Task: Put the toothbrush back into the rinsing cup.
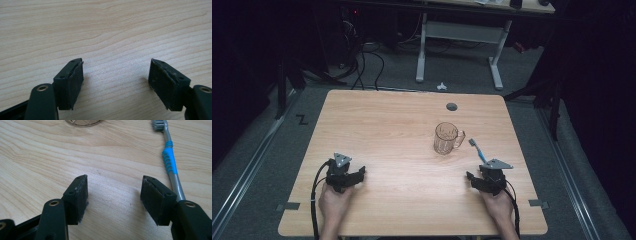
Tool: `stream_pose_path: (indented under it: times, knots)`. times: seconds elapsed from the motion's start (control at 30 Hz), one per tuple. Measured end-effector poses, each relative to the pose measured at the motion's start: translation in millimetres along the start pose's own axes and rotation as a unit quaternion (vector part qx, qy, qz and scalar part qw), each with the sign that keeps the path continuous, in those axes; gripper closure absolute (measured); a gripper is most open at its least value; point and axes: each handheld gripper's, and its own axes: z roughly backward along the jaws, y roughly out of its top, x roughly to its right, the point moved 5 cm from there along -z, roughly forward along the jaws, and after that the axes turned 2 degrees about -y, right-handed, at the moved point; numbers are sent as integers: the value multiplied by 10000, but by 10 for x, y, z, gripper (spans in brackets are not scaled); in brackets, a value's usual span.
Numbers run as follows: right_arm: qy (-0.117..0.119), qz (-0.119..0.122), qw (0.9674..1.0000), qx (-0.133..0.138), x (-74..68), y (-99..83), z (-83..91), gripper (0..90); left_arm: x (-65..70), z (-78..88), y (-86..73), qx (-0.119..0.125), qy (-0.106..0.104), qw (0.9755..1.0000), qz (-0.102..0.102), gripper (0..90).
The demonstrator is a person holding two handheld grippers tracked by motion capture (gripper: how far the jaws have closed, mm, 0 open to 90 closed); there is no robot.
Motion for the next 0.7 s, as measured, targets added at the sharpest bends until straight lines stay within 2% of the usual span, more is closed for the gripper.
stream_pose_path:
  times: [0.27, 0.37, 0.47, 0.5, 0.7]
  knots:
    - [37, 9, 10000, 4, -4, 8, -5, 407, -1, 0, 0, -1, 7, 10000, 2, 286]
    - [101, 101, 9999, 22, -37, 6, 5, 459, -1, 0, 0, -2, 8, 10000, 0, 286]
    - [142, 115, 9998, -78, -44, 13, 15, 474, -1, 0, 0, 0, 13, 10000, 2, 286]
    - [108, 99, 9997, -180, -40, 25, 27, 514, -1, 0, 0, -1, 15, 10000, 3, 285]
    - [183, 2, 9996, -220, -28, 27, 41, 536, -5, 0, 0, 4, 15, 10000, 15, 286]
